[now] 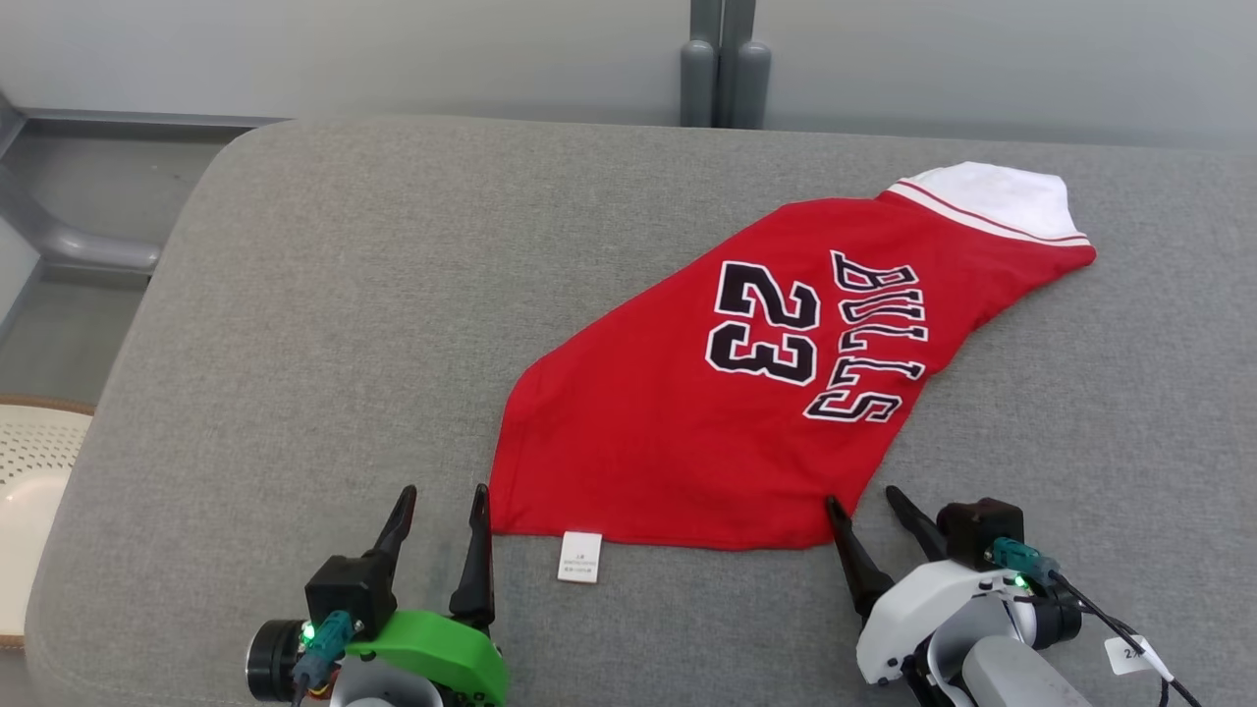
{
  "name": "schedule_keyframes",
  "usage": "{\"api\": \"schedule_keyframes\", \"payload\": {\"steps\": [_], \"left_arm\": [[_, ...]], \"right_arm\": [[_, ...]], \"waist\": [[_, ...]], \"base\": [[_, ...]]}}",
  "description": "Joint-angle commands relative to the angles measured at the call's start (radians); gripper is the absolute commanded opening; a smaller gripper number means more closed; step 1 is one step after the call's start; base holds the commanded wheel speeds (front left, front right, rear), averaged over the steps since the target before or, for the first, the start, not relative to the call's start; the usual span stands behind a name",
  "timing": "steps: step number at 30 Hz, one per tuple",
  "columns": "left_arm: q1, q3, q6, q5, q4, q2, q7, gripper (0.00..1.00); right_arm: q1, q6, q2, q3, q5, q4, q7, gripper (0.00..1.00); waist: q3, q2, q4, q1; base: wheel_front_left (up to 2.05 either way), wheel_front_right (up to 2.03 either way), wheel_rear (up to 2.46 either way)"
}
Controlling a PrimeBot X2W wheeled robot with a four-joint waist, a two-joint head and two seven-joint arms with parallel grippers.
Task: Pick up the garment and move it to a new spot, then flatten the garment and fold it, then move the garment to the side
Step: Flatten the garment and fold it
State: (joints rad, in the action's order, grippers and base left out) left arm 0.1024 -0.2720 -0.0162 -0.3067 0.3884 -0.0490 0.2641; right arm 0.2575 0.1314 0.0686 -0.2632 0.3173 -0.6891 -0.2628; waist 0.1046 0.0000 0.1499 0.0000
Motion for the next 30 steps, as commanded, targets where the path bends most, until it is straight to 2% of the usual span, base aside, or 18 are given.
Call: {"api": "schedule_keyframes", "payload": {"steps": [1, 2, 3, 4, 10, 16, 23, 27, 28, 29, 30], "left_arm": [[-0.005, 0.003, 0.000, 0.005, -0.003, -0.003, 0.000, 1.00], [-0.006, 0.005, -0.001, 0.006, -0.005, -0.003, 0.000, 1.00], [-0.007, 0.006, 0.001, 0.009, -0.007, -0.003, 0.000, 1.00], [-0.007, 0.007, 0.002, 0.010, -0.007, -0.003, 0.000, 1.00], [-0.011, 0.005, 0.001, -0.002, -0.017, -0.003, 0.000, 1.00], [-0.001, -0.029, -0.008, -0.030, -0.016, -0.003, 0.000, 1.00], [0.021, -0.085, -0.020, -0.063, -0.025, -0.003, 0.000, 1.00], [0.036, -0.119, -0.030, -0.088, -0.033, -0.002, 0.000, 1.00], [0.040, -0.128, -0.031, -0.094, -0.036, -0.002, 0.000, 1.00], [0.045, -0.135, -0.034, -0.098, -0.040, -0.002, 0.000, 1.00], [0.049, -0.141, -0.035, -0.102, -0.042, -0.002, 0.000, 1.00]], "right_arm": [[0.017, -0.002, -0.001, 0.000, 0.009, -0.020, -0.002, 1.00], [0.022, -0.002, -0.003, -0.001, 0.010, -0.027, -0.002, 0.80], [0.031, -0.002, -0.004, 0.004, 0.015, -0.033, -0.002, 0.18], [0.036, -0.002, -0.003, 0.004, 0.015, -0.031, -0.002, 0.00], [0.074, -0.002, 0.030, 0.028, -0.001, 0.078, -0.002, 0.00], [0.192, -0.001, 0.088, -0.032, -0.054, 0.125, -0.002, 0.00], [0.415, -0.001, 0.131, -0.120, -0.103, -0.034, 0.010, 0.00], [0.529, -0.001, 0.145, -0.111, -0.128, -0.167, 0.009, 0.00], [0.554, -0.001, 0.150, -0.105, -0.138, -0.194, 0.008, 0.15], [0.579, -0.001, 0.150, -0.095, -0.141, -0.230, 0.006, 0.40], [0.598, -0.001, 0.151, -0.087, -0.149, -0.254, 0.005, 0.89]], "waist": [[0.005, 0.0000, 0.034, 0.0000], [0.005, 0.0000, 0.040, 0.0000], [0.009, 0.0000, 0.049, 0.0000], [0.010, 0.0000, 0.053, 0.0000], [0.019, 0.0000, 0.087, 0.0000], [0.031, 0.0000, 0.161, 0.0000], [0.082, 0.0000, 0.296, 0.0000], [0.121, 0.0000, 0.363, 0.0000], [0.130, 0.0000, 0.374, 0.0000], [0.138, 0.0000, 0.386, 0.0000], [0.145, 0.0000, 0.393, 0.0000]], "base": [[0.00, 0.00, 0.00], [0.00, 0.00, 0.00], [0.00, 0.00, 0.00], [0.00, 0.00, 0.00], [0.00, 0.00, 0.00], [0.00, 0.00, 0.00], [0.00, 0.00, 0.00], [0.00, 0.00, 0.00], [0.00, 0.00, 0.00], [0.00, 0.00, 0.00], [0.00, 0.00, 0.00]]}}
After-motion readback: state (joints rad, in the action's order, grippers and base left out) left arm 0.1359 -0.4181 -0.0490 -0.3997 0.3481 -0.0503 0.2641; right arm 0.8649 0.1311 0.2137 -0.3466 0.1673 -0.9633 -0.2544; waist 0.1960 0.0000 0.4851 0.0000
